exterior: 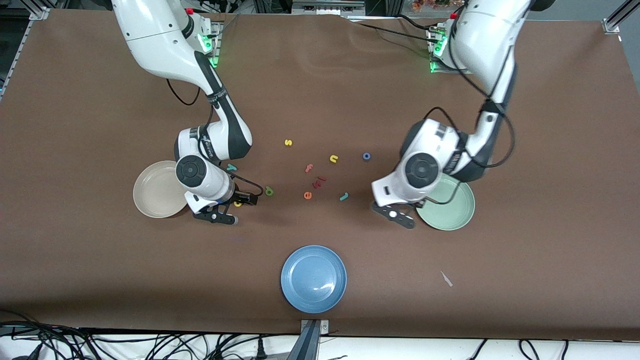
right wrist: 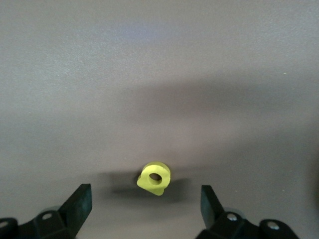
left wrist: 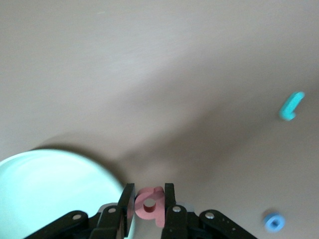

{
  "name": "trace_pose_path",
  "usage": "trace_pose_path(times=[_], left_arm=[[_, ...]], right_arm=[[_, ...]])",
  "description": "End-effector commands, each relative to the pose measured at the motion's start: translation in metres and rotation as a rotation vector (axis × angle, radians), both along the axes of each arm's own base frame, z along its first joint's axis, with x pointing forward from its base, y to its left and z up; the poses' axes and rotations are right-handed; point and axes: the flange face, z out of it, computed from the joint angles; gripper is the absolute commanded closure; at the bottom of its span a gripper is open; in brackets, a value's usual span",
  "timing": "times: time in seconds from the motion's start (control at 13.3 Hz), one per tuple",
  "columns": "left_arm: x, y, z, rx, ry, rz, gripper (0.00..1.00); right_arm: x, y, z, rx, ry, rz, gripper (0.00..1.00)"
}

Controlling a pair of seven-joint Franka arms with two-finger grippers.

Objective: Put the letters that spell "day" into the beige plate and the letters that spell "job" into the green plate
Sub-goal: 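Drop the pink q onto the green plate while the right gripper lifts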

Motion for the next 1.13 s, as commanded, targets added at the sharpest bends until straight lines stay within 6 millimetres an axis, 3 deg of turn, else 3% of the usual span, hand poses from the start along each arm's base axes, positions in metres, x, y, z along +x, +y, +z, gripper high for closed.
trace_pose_path(times=[0.0, 0.08, 0.3, 0.38, 0.45, 0.53, 0.6, 0.83, 0.98, 1.05], left_arm=[[0.010, 0.060, -0.010, 0.081, 0.026, -0.056, 1.00], [0.012, 0.076, -0.017, 0.120, 0.030, -0.067, 1.00], [0.005, 0.082, -0.046, 0.139, 0.075, -0.067, 0.98], [0.002, 0.084, -0.062, 0.143, 0.095, -0.069, 0.86], [0.002, 0.090, -0.067, 0.144, 0.103, -0.058, 0.73], [0.001, 0.090, -0.068, 0.137, 0.108, -0.053, 0.30], [0.001, 0.090, -0.068, 0.136, 0.109, -0.052, 0.00], [0.002, 0.087, -0.060, 0.136, 0.101, -0.044, 0.00], [0.001, 0.078, -0.027, 0.127, 0.084, -0.050, 0.00], [-0.008, 0.060, -0.010, 0.120, 0.101, -0.060, 0.00]], right_arm=[[0.006, -0.001, -0.006, 0.016, -0.011, 0.042, 0.13], [0.007, -0.002, -0.006, 0.017, -0.011, 0.050, 0.17], [0.007, -0.002, -0.006, 0.020, -0.010, 0.049, 0.42], [0.007, -0.002, -0.006, 0.020, -0.010, 0.049, 0.48], [0.007, -0.002, -0.005, 0.020, -0.012, 0.049, 0.55], [0.007, -0.002, -0.005, 0.020, -0.012, 0.049, 0.60], [0.006, -0.002, -0.008, 0.018, -0.008, 0.049, 0.62], [0.006, -0.002, -0.010, 0.018, -0.011, 0.050, 0.69], [0.006, -0.002, -0.010, 0.018, -0.011, 0.050, 0.74], [0.006, -0.002, -0.010, 0.018, -0.011, 0.050, 0.76]])
